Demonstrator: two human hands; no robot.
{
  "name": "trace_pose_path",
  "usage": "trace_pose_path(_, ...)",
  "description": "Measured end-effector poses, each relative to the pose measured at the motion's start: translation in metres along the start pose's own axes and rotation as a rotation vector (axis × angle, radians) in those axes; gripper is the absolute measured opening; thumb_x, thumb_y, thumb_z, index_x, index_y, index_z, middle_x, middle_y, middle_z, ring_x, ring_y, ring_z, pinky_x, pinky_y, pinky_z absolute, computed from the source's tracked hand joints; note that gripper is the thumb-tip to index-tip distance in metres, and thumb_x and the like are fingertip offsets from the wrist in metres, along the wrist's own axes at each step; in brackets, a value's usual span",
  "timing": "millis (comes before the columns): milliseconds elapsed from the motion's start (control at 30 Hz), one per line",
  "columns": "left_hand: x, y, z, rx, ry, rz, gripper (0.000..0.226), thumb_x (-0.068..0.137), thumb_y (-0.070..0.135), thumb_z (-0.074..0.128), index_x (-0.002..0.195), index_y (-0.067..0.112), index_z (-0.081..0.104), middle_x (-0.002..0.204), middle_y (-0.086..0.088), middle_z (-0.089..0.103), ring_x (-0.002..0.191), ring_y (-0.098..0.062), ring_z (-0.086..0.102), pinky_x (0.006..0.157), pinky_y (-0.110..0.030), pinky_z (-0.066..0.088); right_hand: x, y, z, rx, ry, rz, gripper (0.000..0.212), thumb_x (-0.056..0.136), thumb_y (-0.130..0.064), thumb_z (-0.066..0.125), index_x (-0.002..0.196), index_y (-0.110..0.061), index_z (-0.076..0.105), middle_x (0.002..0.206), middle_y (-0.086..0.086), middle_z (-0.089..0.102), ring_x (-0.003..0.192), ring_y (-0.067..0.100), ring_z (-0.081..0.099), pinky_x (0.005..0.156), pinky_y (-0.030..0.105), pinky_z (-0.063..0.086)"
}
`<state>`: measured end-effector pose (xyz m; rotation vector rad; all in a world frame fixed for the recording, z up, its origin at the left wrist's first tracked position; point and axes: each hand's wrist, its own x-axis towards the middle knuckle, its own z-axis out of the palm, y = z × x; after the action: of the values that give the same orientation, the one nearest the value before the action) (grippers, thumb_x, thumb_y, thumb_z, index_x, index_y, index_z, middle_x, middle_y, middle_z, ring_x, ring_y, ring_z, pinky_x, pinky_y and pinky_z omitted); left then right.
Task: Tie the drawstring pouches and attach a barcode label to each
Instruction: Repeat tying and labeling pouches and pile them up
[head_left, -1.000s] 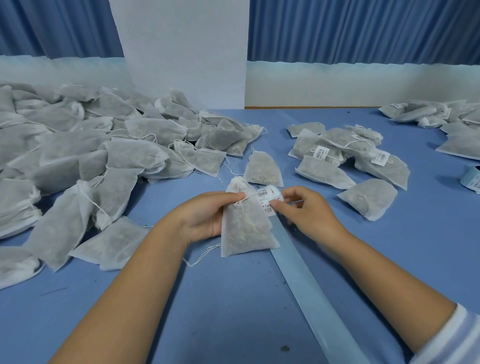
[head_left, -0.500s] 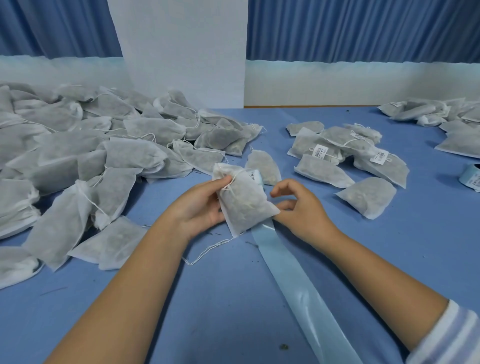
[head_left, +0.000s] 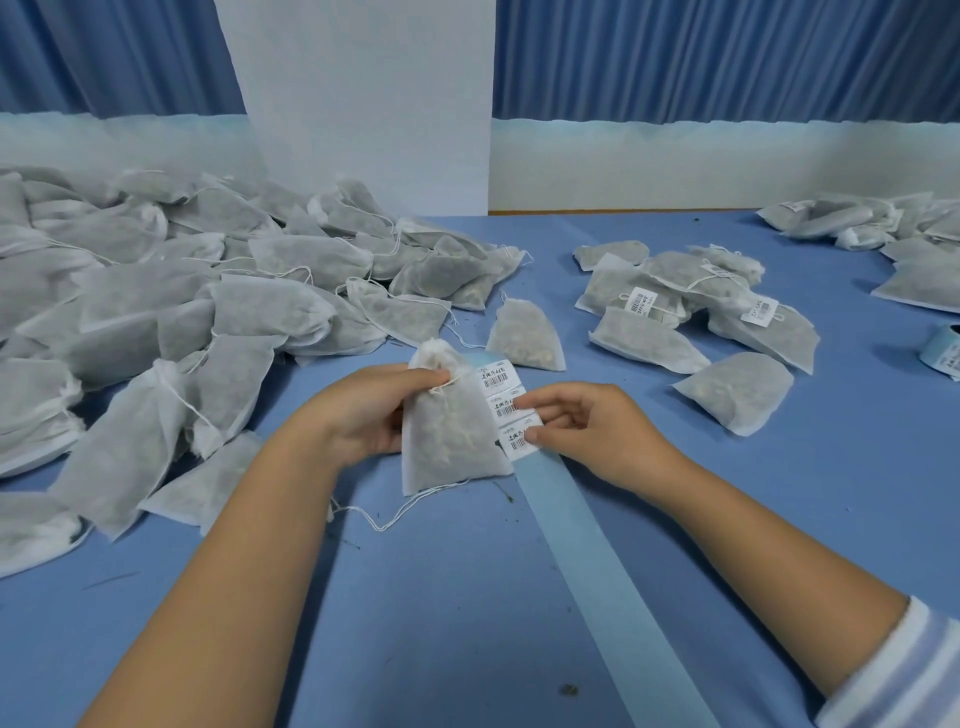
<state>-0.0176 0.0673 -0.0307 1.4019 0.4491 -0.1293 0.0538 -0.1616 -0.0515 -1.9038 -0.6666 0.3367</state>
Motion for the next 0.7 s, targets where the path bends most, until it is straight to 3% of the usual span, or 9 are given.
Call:
trace_pose_path(200, -0.009, 0.000, -0.002, 0.027, -0.252, -0.020, 0.026, 0.075, 0.024, 0.073, 0.098, 0.015, 0.079, 0.102, -0.006, 0.075, 0.088, -0.016, 0.073, 0.068, -0.030, 0.060, 0.001, 0.000, 0.000, 0.228, 0.030, 0.009, 0.026, 0.079, -0.006, 0.079, 0.096, -0.023, 0.073, 0.084, 0.007, 0.074, 0.071, 0.009, 0.063, 0.071, 0.015, 0.050)
trace_pose_path(433, 0.002, -0.011, 0.011, -0.183, -0.357, 0.031, 0.021, 0.083, 0.016, 0.064, 0.094, 0.008, 0.080, 0.102, -0.013, 0.075, 0.091, -0.021, 0.074, 0.074, -0.032, 0.059, -0.002, 0.000, 0.005, 0.120, 0.074, -0.082, 0.024, 0.077, -0.007, 0.080, 0.090, -0.026, 0.072, 0.086, 0.008, 0.075, 0.074, 0.010, 0.064, 0.079, 0.019, 0.054)
trace_pose_path(633, 0.005, -0.012, 0.012, -0.225, -0.348, 0.021, 0.024, 0.082, 0.013, 0.064, 0.097, 0.003, 0.079, 0.106, -0.016, 0.074, 0.092, -0.022, 0.073, 0.077, -0.033, 0.059, -0.004, -0.002, 0.008, -0.040, 0.215, -0.227, 0.026, 0.077, -0.013, 0.081, 0.088, -0.034, 0.073, 0.075, -0.017, 0.069, 0.066, 0.000, 0.059, 0.069, 0.014, 0.048)
trace_pose_path(700, 0.004, -0.011, 0.013, -0.245, -0.351, 0.007, 0.031, 0.081, 0.013, 0.064, 0.106, -0.002, 0.075, 0.114, -0.019, 0.071, 0.096, -0.024, 0.072, 0.080, -0.034, 0.060, -0.006, -0.003, 0.008, -0.069, 0.251, -0.283, 0.026, 0.078, -0.013, 0.081, 0.090, -0.035, 0.074, 0.079, -0.017, 0.070, 0.070, 0.003, 0.062, 0.070, 0.017, 0.050)
